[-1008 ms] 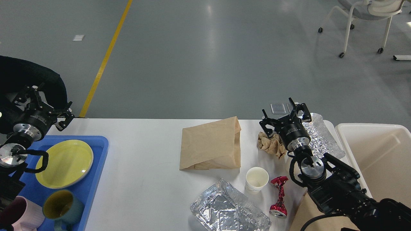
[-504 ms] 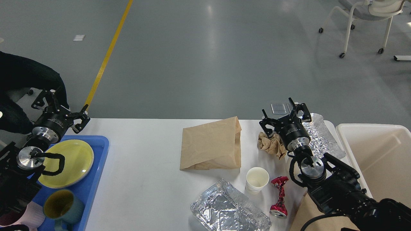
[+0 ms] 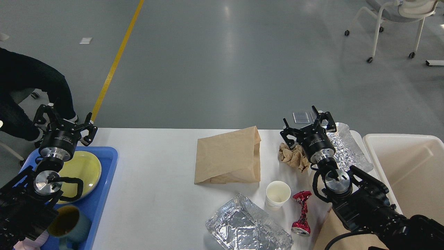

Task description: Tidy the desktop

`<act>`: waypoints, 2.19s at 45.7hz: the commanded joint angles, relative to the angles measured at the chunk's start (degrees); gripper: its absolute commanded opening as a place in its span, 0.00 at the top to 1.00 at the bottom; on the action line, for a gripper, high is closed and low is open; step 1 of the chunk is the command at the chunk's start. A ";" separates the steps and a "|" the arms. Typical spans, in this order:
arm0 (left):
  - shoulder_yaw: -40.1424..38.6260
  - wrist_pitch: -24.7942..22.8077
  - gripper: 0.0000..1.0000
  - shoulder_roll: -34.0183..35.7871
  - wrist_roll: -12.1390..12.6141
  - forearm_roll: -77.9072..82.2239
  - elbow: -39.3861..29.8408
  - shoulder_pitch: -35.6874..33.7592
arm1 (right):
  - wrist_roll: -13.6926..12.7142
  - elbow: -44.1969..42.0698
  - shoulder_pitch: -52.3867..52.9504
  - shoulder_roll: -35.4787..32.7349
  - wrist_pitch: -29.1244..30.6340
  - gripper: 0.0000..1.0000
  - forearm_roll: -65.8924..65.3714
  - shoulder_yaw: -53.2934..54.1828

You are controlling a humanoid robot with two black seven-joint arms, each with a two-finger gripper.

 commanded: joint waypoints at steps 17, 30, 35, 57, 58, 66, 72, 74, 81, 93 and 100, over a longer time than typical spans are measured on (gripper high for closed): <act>-0.31 0.00 0.03 -0.04 -0.02 -0.09 0.00 0.09 | 0.00 0.00 0.00 0.00 0.00 0.00 -0.01 0.00; -0.31 0.00 0.03 -0.04 -0.10 -0.09 0.00 0.09 | 0.00 0.00 0.00 0.00 0.00 0.00 -0.01 0.00; -0.31 0.00 0.03 -0.04 -0.02 -0.09 0.00 0.09 | 0.00 0.00 0.00 0.00 0.00 0.00 -0.01 0.00; -0.31 0.00 0.03 -0.04 -0.02 -0.09 0.00 0.09 | 0.00 0.00 0.00 0.00 0.00 0.00 -0.01 0.00; -0.31 0.00 0.03 -0.04 -0.02 -0.09 0.00 0.09 | 0.00 0.09 0.00 0.00 0.00 0.00 -0.01 0.00; -0.31 0.00 0.03 -0.04 -0.10 -0.09 0.00 0.09 | 0.00 0.00 0.00 0.00 -0.09 0.00 -0.01 0.26; -0.31 0.00 0.03 -0.04 -0.02 -0.09 0.00 0.09 | -0.17 0.53 0.44 -0.44 0.00 0.00 -0.01 0.35; -0.31 0.00 0.03 -0.04 -0.02 -0.09 0.00 0.09 | -0.53 0.44 0.96 -0.70 -0.17 0.00 -0.01 0.44; -0.31 0.00 0.03 -0.04 -0.02 -0.09 0.00 0.09 | -0.79 0.70 3.43 -6.32 0.26 0.00 -0.09 -0.79; -0.31 0.00 0.03 -0.04 -0.02 -0.09 0.00 0.09 | -0.44 0.79 2.64 -15.37 7.38 0.00 0.17 2.19; -0.31 0.00 0.03 -0.04 -0.02 -0.09 0.00 0.09 | -0.35 0.79 0.62 -16.61 8.00 0.00 0.17 8.34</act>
